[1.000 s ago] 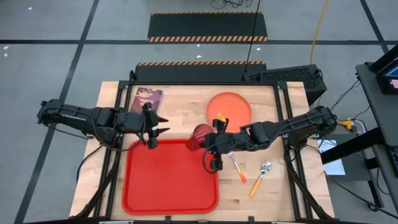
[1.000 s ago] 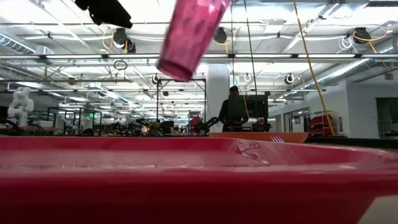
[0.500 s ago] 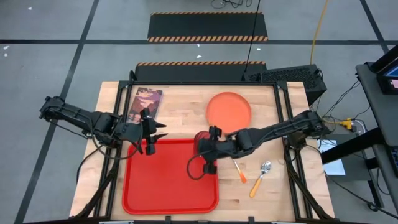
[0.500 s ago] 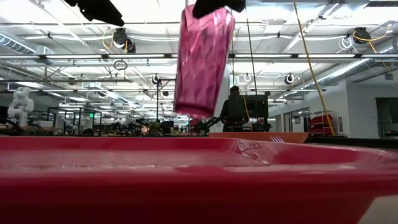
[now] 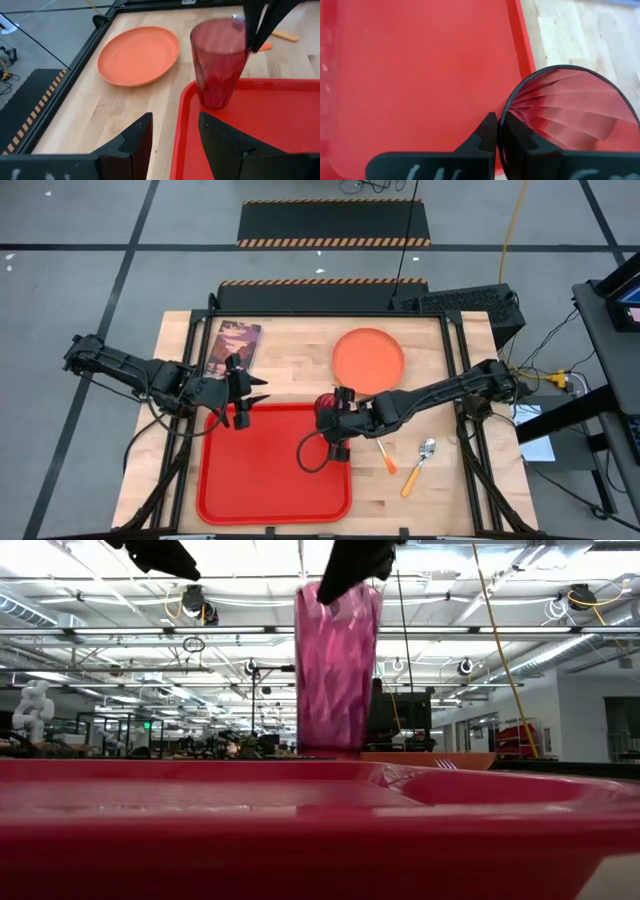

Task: Pick and place plate/cup/fork/spoon on tray
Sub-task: Put the red cup on the red serving tray

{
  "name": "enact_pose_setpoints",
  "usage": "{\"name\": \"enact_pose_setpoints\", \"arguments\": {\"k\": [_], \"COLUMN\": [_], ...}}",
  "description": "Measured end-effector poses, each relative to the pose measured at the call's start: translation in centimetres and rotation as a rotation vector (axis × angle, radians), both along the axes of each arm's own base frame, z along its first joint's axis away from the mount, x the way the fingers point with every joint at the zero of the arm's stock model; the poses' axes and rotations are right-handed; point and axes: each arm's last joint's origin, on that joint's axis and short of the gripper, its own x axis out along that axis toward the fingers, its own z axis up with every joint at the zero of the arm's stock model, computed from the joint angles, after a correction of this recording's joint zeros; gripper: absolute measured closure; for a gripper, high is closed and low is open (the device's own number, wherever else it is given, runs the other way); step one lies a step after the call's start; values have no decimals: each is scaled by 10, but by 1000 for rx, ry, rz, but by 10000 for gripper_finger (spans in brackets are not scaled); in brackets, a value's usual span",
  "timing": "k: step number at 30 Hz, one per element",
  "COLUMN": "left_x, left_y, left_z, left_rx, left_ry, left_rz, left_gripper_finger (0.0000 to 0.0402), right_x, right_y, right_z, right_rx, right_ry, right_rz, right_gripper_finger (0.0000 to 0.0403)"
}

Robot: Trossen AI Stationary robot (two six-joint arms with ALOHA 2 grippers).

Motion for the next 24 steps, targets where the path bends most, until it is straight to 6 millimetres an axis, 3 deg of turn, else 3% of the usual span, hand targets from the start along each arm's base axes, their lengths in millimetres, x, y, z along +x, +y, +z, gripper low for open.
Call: {"name": "enact_pose_setpoints", "arguments": {"k": [12,19,24], "left_x": [1,1,1], "left_y": [0,0,0], "left_z": [1,1,1], "left_rx": [-6,-6,-6], "left_ry": [-16,-16,-16], "left_rz": [-1,0,-1], "left_gripper_finger": [238,238,238], "right_x": [-2,-3,-2], "right_y": [-1,-1,-1], "right_z": [-22,-31,-26], "right_rx": [-8,-10,-1], "right_ry": [21,28,-9], "right_rz": [3,2,1], "right_gripper_finger": [392,354,323]}}
